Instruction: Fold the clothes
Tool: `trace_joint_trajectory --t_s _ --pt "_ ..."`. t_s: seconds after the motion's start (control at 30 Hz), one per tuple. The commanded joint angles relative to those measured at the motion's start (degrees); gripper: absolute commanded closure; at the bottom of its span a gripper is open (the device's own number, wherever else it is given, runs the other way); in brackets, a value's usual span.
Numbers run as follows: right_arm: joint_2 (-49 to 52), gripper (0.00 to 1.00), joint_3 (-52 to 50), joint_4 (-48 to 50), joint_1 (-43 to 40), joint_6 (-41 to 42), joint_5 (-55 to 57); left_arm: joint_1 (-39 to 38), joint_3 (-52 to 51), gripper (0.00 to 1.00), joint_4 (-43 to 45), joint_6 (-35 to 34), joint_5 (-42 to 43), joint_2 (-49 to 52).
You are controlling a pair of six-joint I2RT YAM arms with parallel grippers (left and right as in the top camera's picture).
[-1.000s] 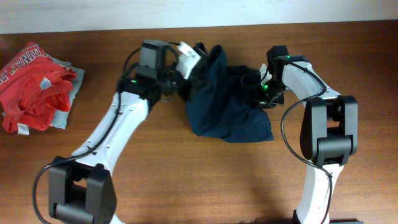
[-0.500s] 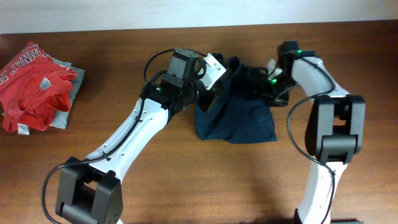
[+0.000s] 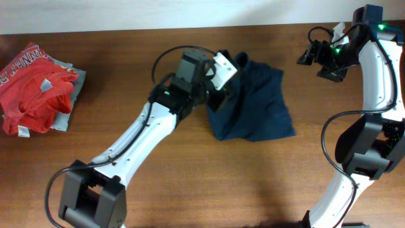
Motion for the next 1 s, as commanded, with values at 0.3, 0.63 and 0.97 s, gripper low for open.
trace_joint_trajectory --t_s 0.3,0.63,0.97 --pt "-0.46 0.22 0.39 -1.44 -1.05 -1.99 -1.40 -7.17 0.37 0.91 5.81 0.70 -2.64 0.15" --pt "-0.46 0.24 0.33 -4.04 -0.94 -4.61 -1.18 -6.95 0.37 0.99 5.68 0.72 -3.65 0.17" --pt "0.31 0.20 -7.26 -2.62 4.52 -10.12 -1.64 3.21 0.39 0.99 0.85 -4.26 -7.04 -4.92"
